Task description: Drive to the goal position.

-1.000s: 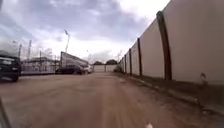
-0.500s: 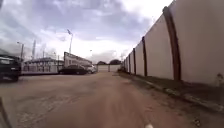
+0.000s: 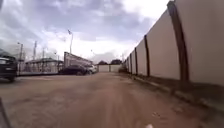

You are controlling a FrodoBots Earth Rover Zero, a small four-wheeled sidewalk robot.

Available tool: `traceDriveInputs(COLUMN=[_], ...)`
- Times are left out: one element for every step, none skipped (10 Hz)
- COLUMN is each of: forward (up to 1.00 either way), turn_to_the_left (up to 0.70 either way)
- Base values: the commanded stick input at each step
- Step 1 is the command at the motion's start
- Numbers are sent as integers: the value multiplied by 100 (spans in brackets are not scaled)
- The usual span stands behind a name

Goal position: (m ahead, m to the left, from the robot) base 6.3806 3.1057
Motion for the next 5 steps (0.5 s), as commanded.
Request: traceDriveInputs(forward=[70, 70, 70, 70, 70], turn_to_the_left=[0, 0, 0, 0, 0])
